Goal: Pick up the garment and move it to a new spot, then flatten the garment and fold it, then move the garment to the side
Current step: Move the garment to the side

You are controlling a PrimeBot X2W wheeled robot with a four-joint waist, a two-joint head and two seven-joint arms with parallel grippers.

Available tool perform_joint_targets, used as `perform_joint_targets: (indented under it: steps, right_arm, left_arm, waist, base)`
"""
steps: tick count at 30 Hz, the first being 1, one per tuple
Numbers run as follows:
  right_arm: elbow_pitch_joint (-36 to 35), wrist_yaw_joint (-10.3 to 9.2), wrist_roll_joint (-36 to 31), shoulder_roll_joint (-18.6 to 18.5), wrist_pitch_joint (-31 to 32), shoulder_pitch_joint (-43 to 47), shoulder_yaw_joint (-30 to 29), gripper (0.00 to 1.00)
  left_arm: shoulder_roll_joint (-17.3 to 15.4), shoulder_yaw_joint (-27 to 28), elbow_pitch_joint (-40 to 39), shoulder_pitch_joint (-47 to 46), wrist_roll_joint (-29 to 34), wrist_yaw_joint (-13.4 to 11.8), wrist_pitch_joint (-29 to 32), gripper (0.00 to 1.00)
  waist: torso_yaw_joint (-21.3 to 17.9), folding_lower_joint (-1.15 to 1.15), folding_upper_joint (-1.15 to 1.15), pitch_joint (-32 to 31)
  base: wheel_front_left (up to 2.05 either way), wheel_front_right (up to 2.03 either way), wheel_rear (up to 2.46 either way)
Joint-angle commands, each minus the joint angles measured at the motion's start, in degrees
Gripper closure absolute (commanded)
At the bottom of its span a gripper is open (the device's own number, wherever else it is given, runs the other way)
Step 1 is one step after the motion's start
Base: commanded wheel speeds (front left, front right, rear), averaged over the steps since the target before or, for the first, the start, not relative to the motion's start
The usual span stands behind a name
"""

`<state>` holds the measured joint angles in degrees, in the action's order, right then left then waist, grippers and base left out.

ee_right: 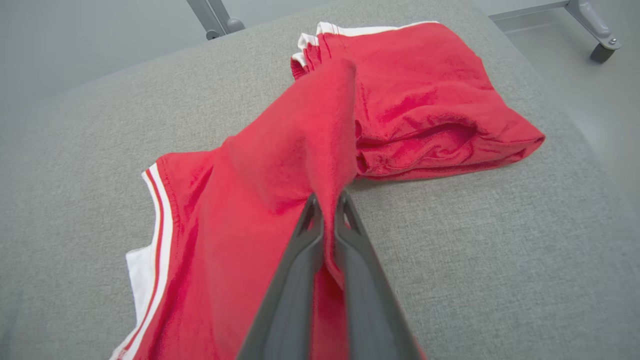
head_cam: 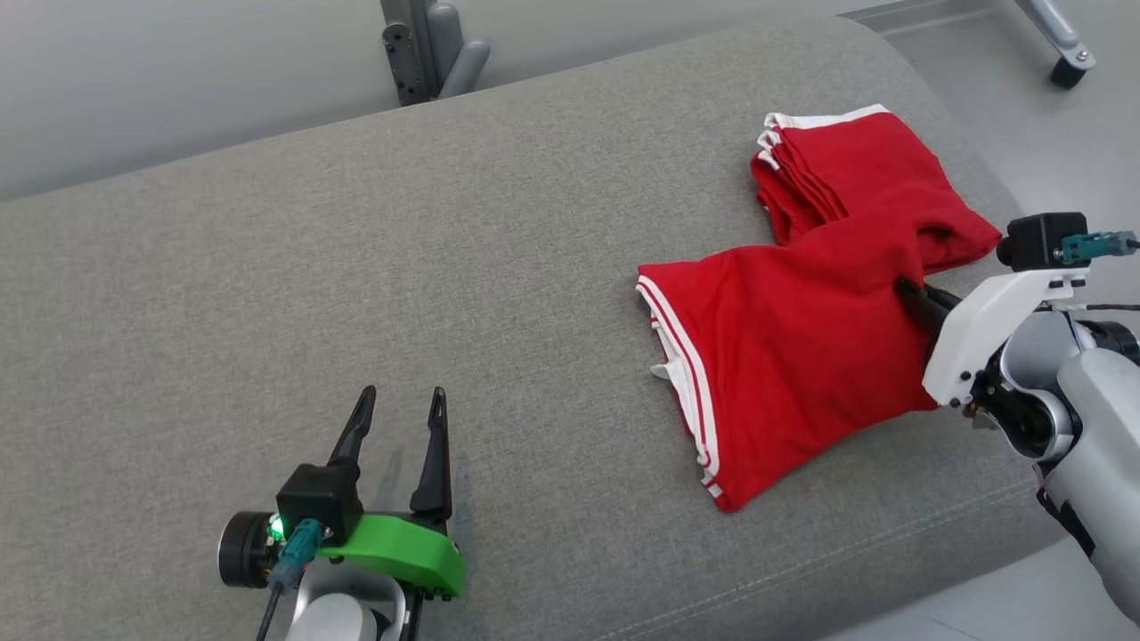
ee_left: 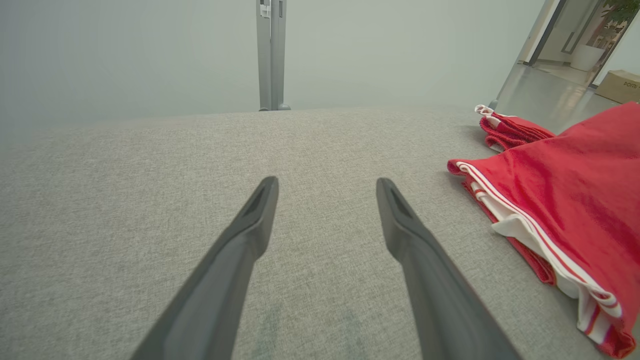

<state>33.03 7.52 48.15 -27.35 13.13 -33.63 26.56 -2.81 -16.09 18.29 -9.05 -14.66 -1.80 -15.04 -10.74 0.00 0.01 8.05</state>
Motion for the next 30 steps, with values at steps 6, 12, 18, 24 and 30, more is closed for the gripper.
perform_joint_targets:
  steps: [6, 12, 18, 24, 30]
  right_arm:
    - [0.67, -0.08, -3.36, 1.65, -0.01, -5.51, -1.84, 1.0]
    - [3.1, -0.08, -6.73, 2.19, 1.42, -10.56, -4.03, 1.0]
    - [7.49, -0.07, -9.88, 3.44, 2.47, -16.01, -7.0, 1.0]
    - [12.46, -0.07, -13.38, 3.01, 2.6, -19.93, -9.85, 1.0]
    - [15.34, -0.08, -16.7, 0.95, 2.03, -22.08, -11.43, 1.0]
  left_arm:
    - [-0.2, -0.8, -0.14, 1.02, -1.88, -0.73, -0.13, 0.0]
    - [-0.2, -1.74, -0.22, 1.25, -2.62, -1.19, -0.13, 0.0]
    - [-0.2, -1.7, -0.11, 1.74, -2.53, -1.19, -0.13, 0.0]
    - [-0.2, -1.95, -0.21, 1.43, -2.27, -0.94, -0.13, 0.0]
    - [-0.2, -2.1, -0.06, 0.89, -1.49, -0.74, -0.13, 0.0]
  waist:
    - [3.0, 0.0, -0.01, -1.9]
    - [5.28, 0.0, -0.01, -2.76]
    - [6.68, 0.0, -0.01, -2.55]
    - [7.74, 0.0, -0.01, -1.71]
    - [8.61, 0.0, -0.01, -0.21]
  base:
    - [0.0, 0.0, 0.0]
    - [0.0, 0.0, 0.0]
    - [0.0, 0.0, 0.0]
    - [0.0, 0.0, 0.0]
    - [0.0, 0.0, 0.0]
